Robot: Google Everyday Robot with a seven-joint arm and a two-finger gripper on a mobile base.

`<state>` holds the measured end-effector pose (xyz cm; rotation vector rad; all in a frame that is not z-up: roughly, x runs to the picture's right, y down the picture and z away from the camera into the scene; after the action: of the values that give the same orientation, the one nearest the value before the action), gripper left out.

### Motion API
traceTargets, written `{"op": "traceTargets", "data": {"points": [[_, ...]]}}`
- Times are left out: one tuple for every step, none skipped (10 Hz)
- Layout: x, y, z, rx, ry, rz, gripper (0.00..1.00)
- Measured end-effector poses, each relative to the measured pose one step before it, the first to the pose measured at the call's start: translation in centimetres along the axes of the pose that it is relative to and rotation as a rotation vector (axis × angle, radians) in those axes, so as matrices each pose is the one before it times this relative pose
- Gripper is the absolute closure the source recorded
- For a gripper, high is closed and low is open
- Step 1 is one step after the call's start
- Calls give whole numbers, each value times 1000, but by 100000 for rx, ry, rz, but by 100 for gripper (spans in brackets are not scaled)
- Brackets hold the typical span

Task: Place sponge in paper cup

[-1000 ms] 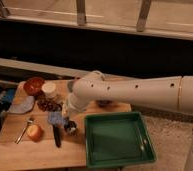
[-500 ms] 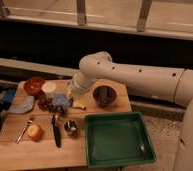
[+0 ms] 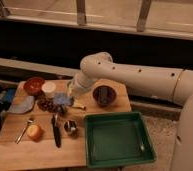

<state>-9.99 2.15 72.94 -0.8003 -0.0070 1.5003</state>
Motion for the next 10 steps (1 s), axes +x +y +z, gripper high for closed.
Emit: {"op": "traceTargets", "data": {"points": [[-1570,91,402,-416,-417,-1052,100],[-1761,552,413,-384,-932,-1457,100],[-2063,738,227,-261,-1356,-1805,100],[-1411,506,16,-347,-791,-1430,100],[-1530,133,-148,-175,-1068,-1333,100],[-1349,515,-102,-1571,-1580,-1059,100],[-633,528,343,-1723,-604,-549,100],[-778,767,595,-1908,-659,-883,100],[-711,916,1093,-1105,203,-1247,100],[-833,1321,1593,-1276,1085,-1816,100]]}}
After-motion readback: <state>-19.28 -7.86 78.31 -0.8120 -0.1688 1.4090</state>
